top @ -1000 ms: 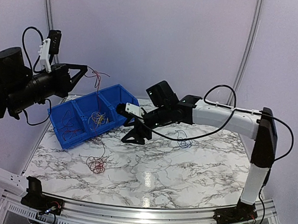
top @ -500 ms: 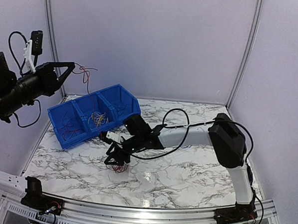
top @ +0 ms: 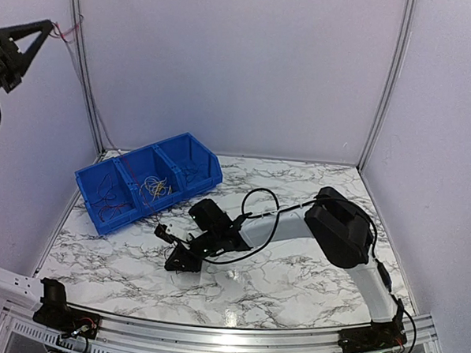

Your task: Untangle the cables

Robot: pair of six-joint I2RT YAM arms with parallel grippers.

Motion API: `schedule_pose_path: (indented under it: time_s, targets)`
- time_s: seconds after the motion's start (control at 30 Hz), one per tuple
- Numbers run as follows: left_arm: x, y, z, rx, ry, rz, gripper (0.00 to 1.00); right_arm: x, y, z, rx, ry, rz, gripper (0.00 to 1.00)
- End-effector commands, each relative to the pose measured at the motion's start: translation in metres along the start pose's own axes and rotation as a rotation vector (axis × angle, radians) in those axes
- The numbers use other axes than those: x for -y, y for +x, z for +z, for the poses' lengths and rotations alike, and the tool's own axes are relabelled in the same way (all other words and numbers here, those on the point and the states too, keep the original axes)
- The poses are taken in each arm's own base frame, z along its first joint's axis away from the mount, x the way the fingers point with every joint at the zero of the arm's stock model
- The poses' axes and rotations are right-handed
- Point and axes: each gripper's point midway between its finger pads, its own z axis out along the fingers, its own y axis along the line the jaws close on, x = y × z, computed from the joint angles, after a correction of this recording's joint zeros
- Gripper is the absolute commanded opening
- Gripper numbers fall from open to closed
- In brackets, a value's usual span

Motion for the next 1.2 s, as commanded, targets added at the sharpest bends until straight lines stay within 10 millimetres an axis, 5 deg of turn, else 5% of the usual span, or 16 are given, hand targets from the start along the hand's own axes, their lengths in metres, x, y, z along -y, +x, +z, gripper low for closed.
schedule_pose_path:
  time_s: [0.0, 0.23, 0.5, 0.7, 0.8, 1.17]
  targets:
    - [0.015, -0.051, -0.003, 0.096, 0.028, 0.023, 0.0, 0.021, 0.039, -0.006, -0.079, 0.069, 0.11, 0.19]
    - [0.036, -0.109, -0.006, 0.238, 0.091, 0.0, 0.0, 0.053, 0.045, -0.038, -0.076, 0.142, 0.156, 0.18]
    - [0.031, -0.167, -0.023, 0.417, 0.025, 0.017, 0.0, 0.089, 0.09, -0.078, -0.166, 0.219, 0.246, 0.29]
    - [0.019, -0.162, -0.017, 0.412, -0.077, 0.111, 0.0, 0.118, 0.111, -0.123, -0.166, 0.3, 0.309, 0.33]
    - [0.009, -0.143, -0.008, 0.364, -0.146, 0.165, 0.0, 0.132, 0.115, -0.15, -0.148, 0.33, 0.328, 0.32]
    - [-0.027, -0.084, 0.011, 0.201, -0.375, 0.385, 0.0, 0.142, 0.073, -0.217, -0.049, 0.339, 0.302, 0.43]
